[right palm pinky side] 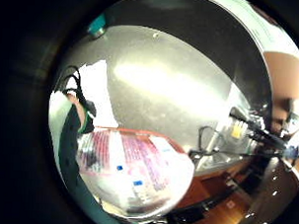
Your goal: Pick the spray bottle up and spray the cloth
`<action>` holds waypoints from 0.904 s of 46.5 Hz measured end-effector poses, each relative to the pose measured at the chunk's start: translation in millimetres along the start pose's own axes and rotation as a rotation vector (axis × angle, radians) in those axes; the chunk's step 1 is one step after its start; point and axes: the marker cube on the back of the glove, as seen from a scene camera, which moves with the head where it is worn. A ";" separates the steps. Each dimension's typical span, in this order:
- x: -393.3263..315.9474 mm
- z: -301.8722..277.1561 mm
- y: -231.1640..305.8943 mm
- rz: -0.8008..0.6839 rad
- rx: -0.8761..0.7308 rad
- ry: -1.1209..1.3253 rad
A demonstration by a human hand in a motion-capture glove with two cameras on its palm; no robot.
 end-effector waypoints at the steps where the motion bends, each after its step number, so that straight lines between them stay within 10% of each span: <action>1: -7.2 -0.2 0.6 -0.009 -0.011 0.032; 42: -174.5 20.7 28.3 0.031 -0.108 0.335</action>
